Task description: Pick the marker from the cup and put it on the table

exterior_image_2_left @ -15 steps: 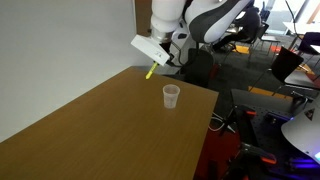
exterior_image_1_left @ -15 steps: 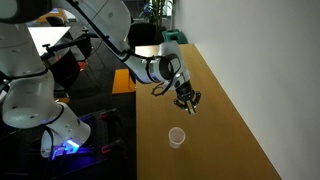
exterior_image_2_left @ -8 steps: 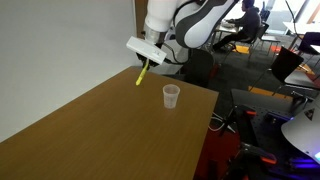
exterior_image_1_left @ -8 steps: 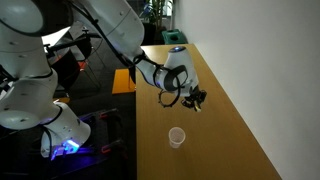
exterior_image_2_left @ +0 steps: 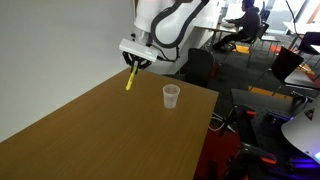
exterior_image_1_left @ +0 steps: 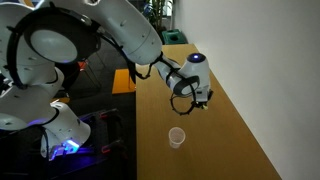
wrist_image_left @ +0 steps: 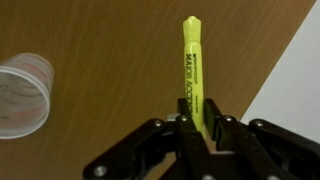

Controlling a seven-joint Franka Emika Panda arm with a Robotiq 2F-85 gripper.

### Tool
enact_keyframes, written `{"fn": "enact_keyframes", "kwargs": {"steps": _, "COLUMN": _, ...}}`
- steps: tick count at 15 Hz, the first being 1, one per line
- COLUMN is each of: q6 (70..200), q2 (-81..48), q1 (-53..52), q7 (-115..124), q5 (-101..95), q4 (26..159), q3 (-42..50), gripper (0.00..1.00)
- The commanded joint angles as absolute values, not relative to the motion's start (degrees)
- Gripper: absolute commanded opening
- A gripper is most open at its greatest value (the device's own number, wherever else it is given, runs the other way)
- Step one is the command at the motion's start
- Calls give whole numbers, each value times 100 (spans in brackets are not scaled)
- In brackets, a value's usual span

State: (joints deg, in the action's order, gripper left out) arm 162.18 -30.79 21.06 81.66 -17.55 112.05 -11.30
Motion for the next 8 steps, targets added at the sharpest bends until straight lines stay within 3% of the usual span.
{"fn": "enact_keyframes", "kwargs": {"steps": 1, "q6": 15611, "q2": -3622, "q1": 2581, "q7": 7268, "q5": -1374, "q4": 10384, "q3": -1708, "gripper": 5}}
{"fn": "enact_keyframes", "kwargs": {"steps": 2, "q6": 15505, "q2": -3600, "q1": 1911, "q7": 6568, "q5": -443, "q4": 10268, "q3": -1061, "gripper": 5}}
{"fn": "enact_keyframes", "kwargs": {"steps": 8, "q6": 14561, "q2": -4287, "q1": 1195, "q7": 5317, "q5": 915, "q4": 9241, "q3": -264, "gripper": 5}}
